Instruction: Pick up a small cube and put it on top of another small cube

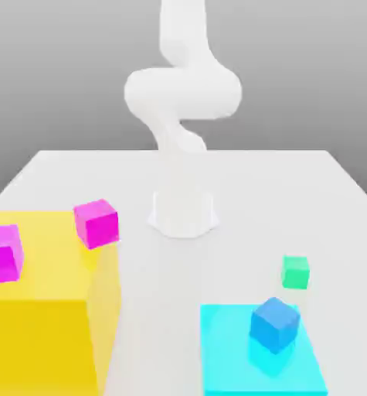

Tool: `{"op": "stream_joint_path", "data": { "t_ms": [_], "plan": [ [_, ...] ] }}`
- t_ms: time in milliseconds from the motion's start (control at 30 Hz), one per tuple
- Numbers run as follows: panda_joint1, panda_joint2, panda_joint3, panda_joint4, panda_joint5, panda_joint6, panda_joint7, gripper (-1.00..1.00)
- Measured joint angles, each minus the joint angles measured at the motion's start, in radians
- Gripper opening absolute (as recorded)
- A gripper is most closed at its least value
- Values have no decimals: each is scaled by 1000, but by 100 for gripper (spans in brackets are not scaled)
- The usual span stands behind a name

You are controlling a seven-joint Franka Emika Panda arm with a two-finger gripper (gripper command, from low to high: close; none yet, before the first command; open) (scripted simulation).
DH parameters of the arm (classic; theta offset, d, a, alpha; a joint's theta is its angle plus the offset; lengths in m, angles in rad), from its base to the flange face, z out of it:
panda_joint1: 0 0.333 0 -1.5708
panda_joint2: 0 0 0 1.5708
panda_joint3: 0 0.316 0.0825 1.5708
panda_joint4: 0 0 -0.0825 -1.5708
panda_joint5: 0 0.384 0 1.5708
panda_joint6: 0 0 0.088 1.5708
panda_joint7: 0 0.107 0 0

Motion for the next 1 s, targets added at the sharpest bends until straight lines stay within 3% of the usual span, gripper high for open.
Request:
{"op": "stream_joint_path", "data": {
  "t_ms": [500,567,600,667,767,833,867,1000],
  "plan": [
    [187,474,415,-465,181,399,490,0],
    [206,572,494,-537,173,475,600,0],
    [207,647,518,-561,113,529,686,0],
    [252,755,465,-571,-40,608,826,0],
    [431,875,233,-554,-248,698,985,0],
    [587,946,65,-539,-302,757,1028,0],
    [654,978,-2,-533,-307,784,1034,-100],
    [654,978,-2,-533,-308,786,1035,-100]
  ]
}}
